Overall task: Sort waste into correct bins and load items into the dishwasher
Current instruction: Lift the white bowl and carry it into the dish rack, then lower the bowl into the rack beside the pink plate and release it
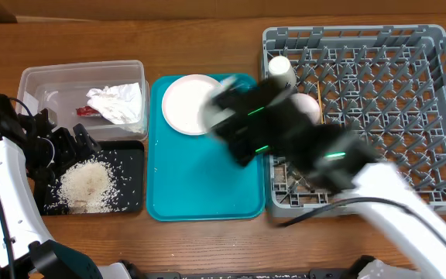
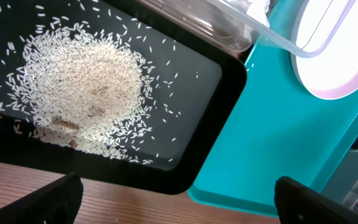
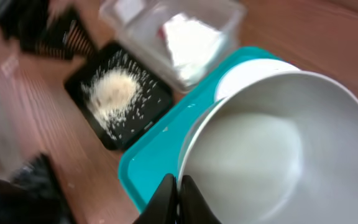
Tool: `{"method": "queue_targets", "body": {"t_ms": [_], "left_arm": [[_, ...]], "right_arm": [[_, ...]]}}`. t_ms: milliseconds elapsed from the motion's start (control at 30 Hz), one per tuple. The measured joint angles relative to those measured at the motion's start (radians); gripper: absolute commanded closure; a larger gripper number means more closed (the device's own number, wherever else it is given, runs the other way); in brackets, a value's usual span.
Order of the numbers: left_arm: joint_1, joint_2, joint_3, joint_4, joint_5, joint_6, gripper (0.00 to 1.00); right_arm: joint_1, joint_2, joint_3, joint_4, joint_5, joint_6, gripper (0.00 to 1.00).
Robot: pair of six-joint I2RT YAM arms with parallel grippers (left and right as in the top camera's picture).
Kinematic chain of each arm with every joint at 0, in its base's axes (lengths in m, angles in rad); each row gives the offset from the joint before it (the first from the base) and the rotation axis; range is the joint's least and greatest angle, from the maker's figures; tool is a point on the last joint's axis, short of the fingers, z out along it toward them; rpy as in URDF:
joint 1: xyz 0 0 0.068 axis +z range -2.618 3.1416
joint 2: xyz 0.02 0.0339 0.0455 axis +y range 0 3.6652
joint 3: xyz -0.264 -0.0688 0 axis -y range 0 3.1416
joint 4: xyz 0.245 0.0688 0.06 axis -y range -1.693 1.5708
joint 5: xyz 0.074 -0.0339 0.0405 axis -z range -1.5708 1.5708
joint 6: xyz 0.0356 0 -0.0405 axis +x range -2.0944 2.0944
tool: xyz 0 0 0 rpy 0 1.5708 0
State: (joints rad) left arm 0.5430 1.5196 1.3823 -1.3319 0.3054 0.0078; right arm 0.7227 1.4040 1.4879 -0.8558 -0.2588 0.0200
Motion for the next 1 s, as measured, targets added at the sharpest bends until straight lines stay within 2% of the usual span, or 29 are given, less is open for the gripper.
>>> {"method": "queue_targets", "body": {"t_ms": [133, 267, 433, 667, 800, 1000], "left_arm": [[0.0, 0.0, 0.0, 0.0, 0.0, 0.0, 0.0], [0.0, 0.0, 0.0, 0.0, 0.0, 0.0, 0.0], [0.0, 0.0, 0.0, 0.0, 0.0, 0.0, 0.0], [0.0, 0.0, 0.0, 0.0, 0.0, 0.0, 0.0], [0.0, 0.0, 0.0, 0.0, 0.0, 0.0, 0.0], [0.0, 0.0, 0.0, 0.0, 0.0, 0.0, 0.0]], "right_arm": [[-0.263, -0.08, 0.004, -0.133, -0.262, 0.04, 0.96], [-0.5, -0.081, 0.003, -0.278, -0.529, 0.039, 0.96], [-0.719, -0.08, -0.053, -0.325, -0.76, -0.017, 0.96], [-0.842, -0.079, -0.271, -0.28, -1.132, -0.128, 0.96], [-0.848, -0.072, -0.406, -0.222, -1.219, -0.165, 0.96], [-0.872, -0.064, -0.602, -0.044, -1.259, -0.187, 0.96]]}}
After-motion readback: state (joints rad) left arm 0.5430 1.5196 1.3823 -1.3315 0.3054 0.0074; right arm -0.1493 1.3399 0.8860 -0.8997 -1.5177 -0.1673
